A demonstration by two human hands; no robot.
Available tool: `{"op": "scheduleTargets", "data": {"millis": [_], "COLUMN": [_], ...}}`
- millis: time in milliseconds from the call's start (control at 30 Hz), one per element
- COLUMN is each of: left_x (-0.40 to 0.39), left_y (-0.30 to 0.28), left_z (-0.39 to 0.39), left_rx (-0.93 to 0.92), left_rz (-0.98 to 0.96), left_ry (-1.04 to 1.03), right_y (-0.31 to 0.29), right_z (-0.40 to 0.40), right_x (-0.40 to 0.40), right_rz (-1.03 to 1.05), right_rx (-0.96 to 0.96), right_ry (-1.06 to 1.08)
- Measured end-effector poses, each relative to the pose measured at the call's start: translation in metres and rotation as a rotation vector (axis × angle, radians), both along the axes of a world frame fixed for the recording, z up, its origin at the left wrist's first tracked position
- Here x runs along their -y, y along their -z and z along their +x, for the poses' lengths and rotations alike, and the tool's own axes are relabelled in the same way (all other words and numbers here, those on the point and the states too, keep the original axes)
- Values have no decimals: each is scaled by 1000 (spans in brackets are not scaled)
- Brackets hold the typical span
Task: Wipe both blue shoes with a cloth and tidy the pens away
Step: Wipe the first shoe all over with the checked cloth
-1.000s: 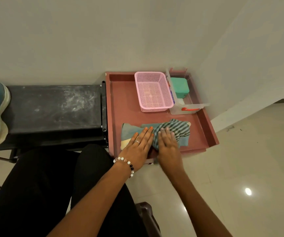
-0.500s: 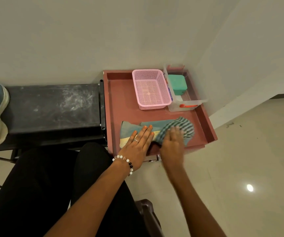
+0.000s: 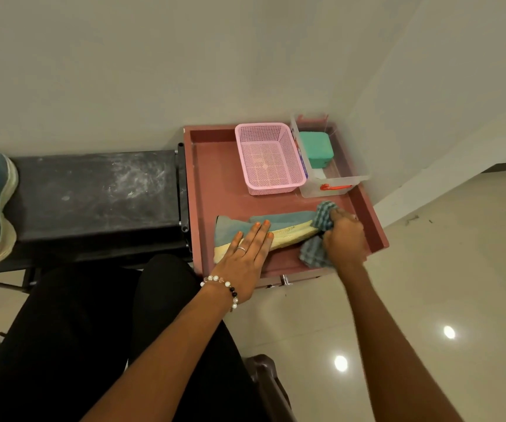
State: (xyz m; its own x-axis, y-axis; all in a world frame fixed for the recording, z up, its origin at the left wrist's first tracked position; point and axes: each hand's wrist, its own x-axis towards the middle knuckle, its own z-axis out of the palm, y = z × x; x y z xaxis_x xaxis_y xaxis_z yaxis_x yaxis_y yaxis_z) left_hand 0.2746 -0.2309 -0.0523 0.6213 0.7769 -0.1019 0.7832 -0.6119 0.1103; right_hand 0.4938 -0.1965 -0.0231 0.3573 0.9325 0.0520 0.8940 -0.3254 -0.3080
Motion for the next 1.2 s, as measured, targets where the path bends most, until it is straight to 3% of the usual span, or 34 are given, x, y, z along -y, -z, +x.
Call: {"op": "scheduleTargets", "data": {"millis": [100, 233, 367, 500, 600, 767, 867, 1033, 1100, 1200], "left_x": [0, 1, 2, 3, 1, 2, 4, 5, 7, 6], "left_y": [1, -5, -3, 2, 2, 1, -2, -5, -2, 0], "left_z": [1, 1, 0, 1, 1, 2, 2, 1, 1, 2], "left_rx": [4, 2, 19, 12, 17, 34, -15, 5, -4, 4], "left_rz": [-2, -51, -42, -13, 0, 16, -61, -72, -44, -3], "left_ry": [-5, -10, 0, 21, -3, 9, 51, 22, 35, 25], "right_y": [8, 26, 23, 11, 6, 26, 33, 31, 21, 4], "right_z": [-43, -89, -42, 9, 0, -70, -108, -46, -21, -4], "right_x": [15, 40, 38, 19, -6, 12, 38, 42, 34, 10], "right_rz": [86, 125, 184, 63, 41, 113, 124, 198, 147, 117], "right_rx": [-12, 22, 107, -5, -65, 16, -41, 29, -19, -158], "right_ry": [0, -277, -449, -135, 32, -33, -103, -353, -273, 51]}}
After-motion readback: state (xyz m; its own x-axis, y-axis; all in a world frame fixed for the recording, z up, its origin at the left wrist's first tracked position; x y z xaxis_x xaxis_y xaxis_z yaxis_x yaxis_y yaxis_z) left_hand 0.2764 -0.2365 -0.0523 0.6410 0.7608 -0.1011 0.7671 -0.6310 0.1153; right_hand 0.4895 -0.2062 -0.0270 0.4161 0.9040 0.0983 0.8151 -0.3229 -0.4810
